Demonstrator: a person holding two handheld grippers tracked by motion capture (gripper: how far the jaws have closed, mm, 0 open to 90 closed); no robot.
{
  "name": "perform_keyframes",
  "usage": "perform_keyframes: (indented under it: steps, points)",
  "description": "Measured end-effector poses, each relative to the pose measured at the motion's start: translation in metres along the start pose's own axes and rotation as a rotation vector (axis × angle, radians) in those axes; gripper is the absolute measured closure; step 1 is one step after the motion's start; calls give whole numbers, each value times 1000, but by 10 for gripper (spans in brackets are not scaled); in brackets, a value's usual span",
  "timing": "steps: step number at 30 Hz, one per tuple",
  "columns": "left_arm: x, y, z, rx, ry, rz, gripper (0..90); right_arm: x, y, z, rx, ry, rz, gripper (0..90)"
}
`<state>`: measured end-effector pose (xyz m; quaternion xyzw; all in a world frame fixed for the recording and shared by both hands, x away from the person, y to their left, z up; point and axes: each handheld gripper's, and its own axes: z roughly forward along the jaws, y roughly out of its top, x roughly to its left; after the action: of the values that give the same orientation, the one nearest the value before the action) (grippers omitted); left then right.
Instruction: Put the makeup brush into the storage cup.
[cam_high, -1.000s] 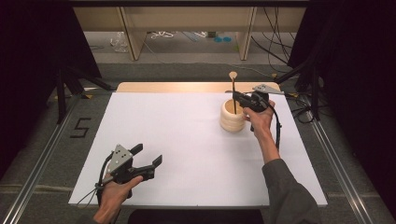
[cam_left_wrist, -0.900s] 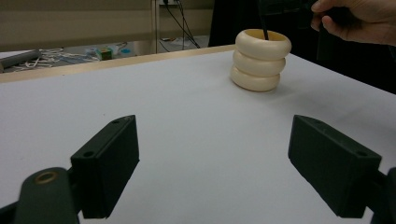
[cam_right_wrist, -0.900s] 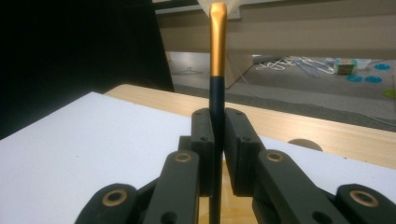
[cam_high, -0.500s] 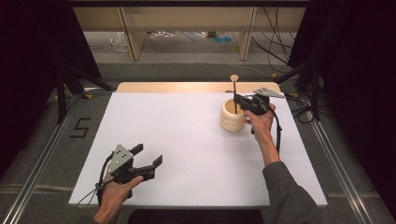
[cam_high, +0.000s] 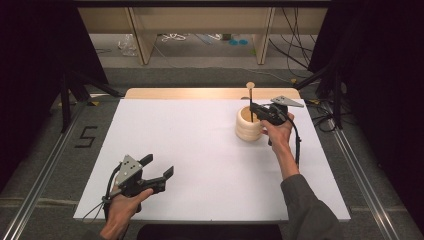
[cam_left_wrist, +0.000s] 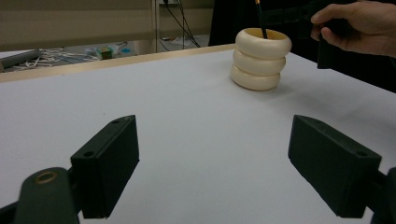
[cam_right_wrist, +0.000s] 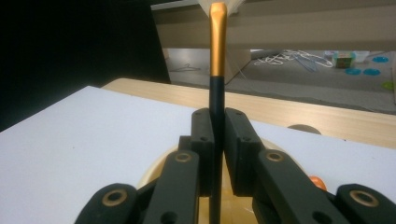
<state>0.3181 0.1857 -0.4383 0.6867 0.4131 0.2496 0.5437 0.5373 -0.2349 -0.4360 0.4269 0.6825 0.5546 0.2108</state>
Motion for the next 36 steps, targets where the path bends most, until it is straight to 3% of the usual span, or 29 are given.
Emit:
perform_keyframes:
  steps: [8, 20, 22, 27, 30, 36]
  points:
    - [0, 0, 0, -1, 0, 2, 160, 0, -4, -3, 13, -1, -8, 824]
    - [0, 0, 0, 0, 0, 2, 160, 6, 7, -21, 12, -34, 26, 520]
    - [0, 0, 0, 0, 1, 0, 160, 8, 9, -25, 11, -46, 13, 494]
    - [-1, 0, 1, -2, 1, 0, 160, 22, 15, -40, 20, -42, -13, 368]
    - [-1, 1, 0, -4, 2, -1, 160, 30, 16, -47, 34, -40, 2, 296]
    - [-1, 1, 0, -7, 0, -3, 160, 41, 15, -58, 34, -35, -17, 244]
